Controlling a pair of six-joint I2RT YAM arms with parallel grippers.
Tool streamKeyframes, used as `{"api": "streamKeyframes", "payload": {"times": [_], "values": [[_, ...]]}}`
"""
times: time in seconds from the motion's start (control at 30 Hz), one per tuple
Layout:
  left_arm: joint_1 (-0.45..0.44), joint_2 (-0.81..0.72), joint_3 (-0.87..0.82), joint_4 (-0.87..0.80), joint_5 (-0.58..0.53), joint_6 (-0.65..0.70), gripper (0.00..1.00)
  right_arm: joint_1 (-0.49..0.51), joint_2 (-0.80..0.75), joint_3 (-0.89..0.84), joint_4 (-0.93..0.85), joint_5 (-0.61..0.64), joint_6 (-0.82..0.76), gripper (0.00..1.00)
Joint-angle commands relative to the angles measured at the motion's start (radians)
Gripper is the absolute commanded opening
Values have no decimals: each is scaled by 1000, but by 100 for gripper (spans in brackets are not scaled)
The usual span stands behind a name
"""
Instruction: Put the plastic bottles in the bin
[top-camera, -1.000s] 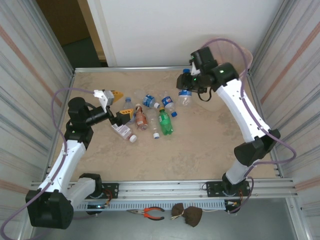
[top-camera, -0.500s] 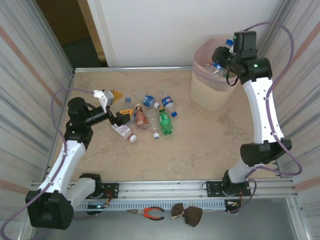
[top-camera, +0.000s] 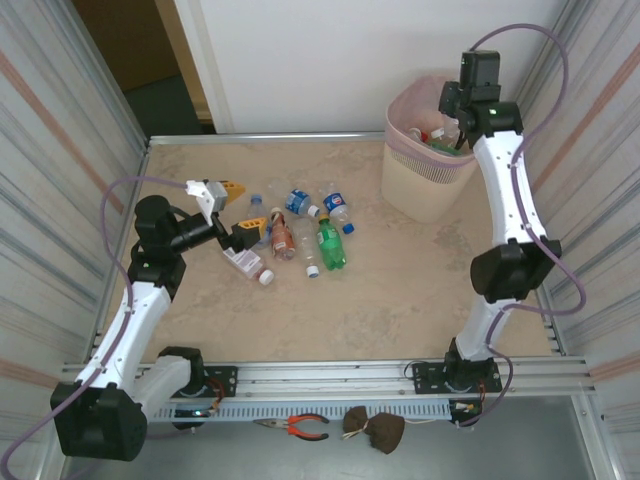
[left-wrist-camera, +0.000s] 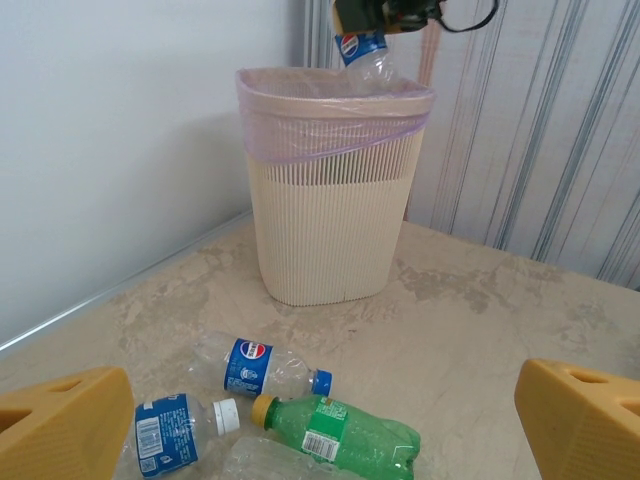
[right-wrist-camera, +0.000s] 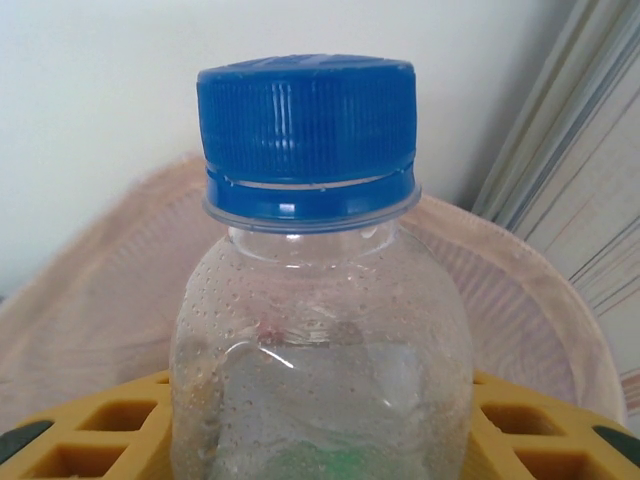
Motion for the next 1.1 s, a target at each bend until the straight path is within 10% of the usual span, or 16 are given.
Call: {"api": "streamKeyframes", "payload": {"times": [0.0, 0.3, 0.8, 1.07], "values": [[-6, -18, 16, -12, -10, 13, 99, -5, 64, 63, 25, 63, -200, 52], [-6, -20, 16, -10, -11, 7, 99, -17, 201, 77, -34, 45, -450, 54], [-7, -7, 18, -7, -16, -2, 99, -98, 274, -91, -85, -78, -409, 57], [-7, -3, 17, -4, -19, -5, 99, -97, 272, -67, -136, -95, -366, 78]]}}
